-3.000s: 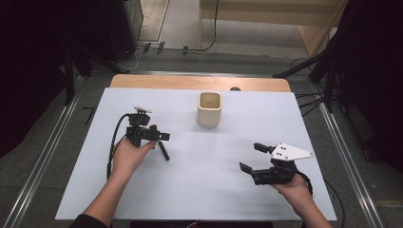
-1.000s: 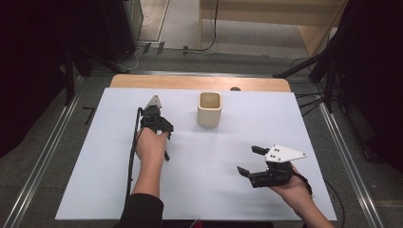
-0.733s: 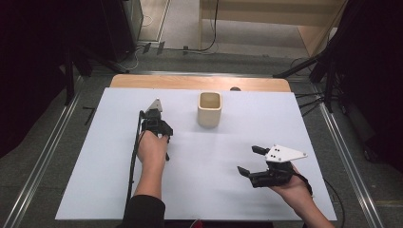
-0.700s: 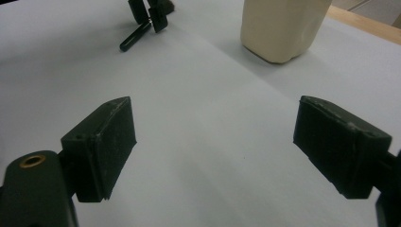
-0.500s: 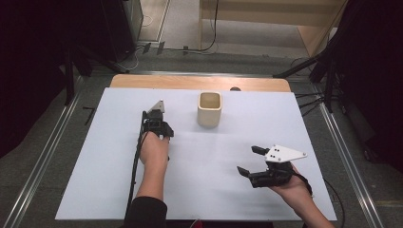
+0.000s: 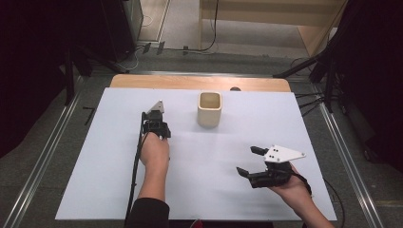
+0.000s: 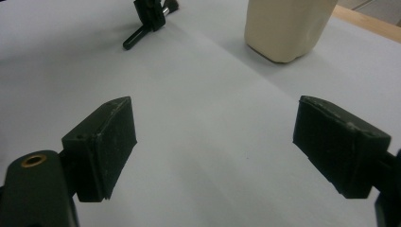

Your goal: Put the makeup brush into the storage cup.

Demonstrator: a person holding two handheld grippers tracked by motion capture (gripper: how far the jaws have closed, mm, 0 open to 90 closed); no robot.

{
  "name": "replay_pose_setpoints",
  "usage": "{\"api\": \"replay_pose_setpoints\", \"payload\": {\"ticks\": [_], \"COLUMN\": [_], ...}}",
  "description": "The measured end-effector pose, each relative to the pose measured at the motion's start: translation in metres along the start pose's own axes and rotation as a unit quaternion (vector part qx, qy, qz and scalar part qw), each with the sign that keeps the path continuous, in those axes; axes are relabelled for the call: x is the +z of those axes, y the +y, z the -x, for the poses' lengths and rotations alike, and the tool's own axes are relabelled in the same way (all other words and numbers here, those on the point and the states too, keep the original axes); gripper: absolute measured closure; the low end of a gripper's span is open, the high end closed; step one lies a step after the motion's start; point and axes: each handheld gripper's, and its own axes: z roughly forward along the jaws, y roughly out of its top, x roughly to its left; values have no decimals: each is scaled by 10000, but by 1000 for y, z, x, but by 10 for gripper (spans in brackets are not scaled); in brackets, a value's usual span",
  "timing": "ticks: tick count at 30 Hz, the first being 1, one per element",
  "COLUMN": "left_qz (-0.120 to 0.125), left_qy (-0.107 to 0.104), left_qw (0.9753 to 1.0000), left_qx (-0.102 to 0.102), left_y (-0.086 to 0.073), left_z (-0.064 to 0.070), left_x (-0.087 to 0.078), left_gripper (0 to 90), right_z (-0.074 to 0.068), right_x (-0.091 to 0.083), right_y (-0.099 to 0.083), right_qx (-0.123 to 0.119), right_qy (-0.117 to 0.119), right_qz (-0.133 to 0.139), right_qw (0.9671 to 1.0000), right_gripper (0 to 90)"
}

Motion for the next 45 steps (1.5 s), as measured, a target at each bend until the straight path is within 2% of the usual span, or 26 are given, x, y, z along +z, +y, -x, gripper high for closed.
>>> {"api": "replay_pose_setpoints", "payload": {"ticks": [2,8,11,13,15,17,18,19,20,21,25,26,29,30,31,32,33,35,36,38,40,41,42,43,44,45], "left_qz": [-15,-8,2,6,57,115,150,150,183,291,471,503,532,549,549,549,588,619,619,774,806,806,817,817,834,870], "left_qy": [-2,-72,-138,-172,-395,-449,-666,-666,-818,-743,-1162,-1193,-1335,-1549,-1549,-1642,-1807,-1954,-1954,-2029,-2108,-2108,-2237,-2237,-2349,-2398], "left_qw": [10000,10000,9996,9995,9989,9986,9972,9972,9959,9962,9914,9906,9885,9850,9850,9835,9801,9763,9763,9719,9690,9690,9646,9646,9602,9581], "left_qx": [5,17,248,251,261,272,311,311,334,358,378,453,472,521,521,531,576,699,699,904,1009,1009,1129,1129,1257,1302], "left_y": [0,-1,-1,-1,0,1,2,2,3,4,4,3,2,1,1,1,-1,-2,-2,-3,-4,-4,-5,-5,-6,-7], "left_z": [-1,-3,-5,-6,-10,-13,-15,-15,-17,-20,-32,-34,-38,-43,-43,-45,-48,-50,-50,-53,-54,-54,-55,-55,-56,-56], "left_x": [0,-1,-1,-1,-3,-8,-10,-10,-13,-19,-28,-29,-31,-32,-32,-33,-34,-36,-36,-41,-43,-43,-44,-44,-46,-46], "left_gripper": [782,793,797,797,798,799,798,798,798,798,798,798,798,798,797,797,798,798,798,797,797,797,797,797,797,797], "right_z": [-1,-1,-1,-1,-1,-1,-1,-1,-1,-1,0,0,1,1,1,1,1,2,2,4,5,5,6,6,7,7], "right_x": [0,0,0,0,1,1,1,1,1,1,1,0,0,1,1,1,1,1,1,0,0,0,1,1,1,1], "right_y": [0,0,0,0,0,0,0,0,0,-1,-1,-1,-1,-1,-1,-1,-2,-2,-2,-3,-3,-3,-4,-4,-4,-4], "right_qx": [-5,-47,-59,-69,-39,-29,-28,-21,-21,-20,-20,-19,-4,-7,5,5,21,24,24,49,72,72,125,125,147,149], "right_qy": [4,7,20,21,41,50,50,49,49,45,54,60,67,78,77,77,82,71,71,60,86,86,95,95,97,92], "right_qz": [-6,-15,-16,-22,-35,-35,-30,-33,-33,-36,-21,-22,-20,-25,-32,-32,-35,-34,-34,-16,-28,-28,-38,-38,-39,-43], "right_qw": [10000,10000,10000,10000,10000,10000,10000,10000,10000,10000,10000,10000,10000,10000,10000,10000,10000,10000,10000,10000,9999,9999,9999,9999,9998,9998], "right_gripper": [152,151,151,151,151,151,151,151,151,151,151,151,152,151,152,152,152,151,151,152,153,153,154,154,154,154]}}
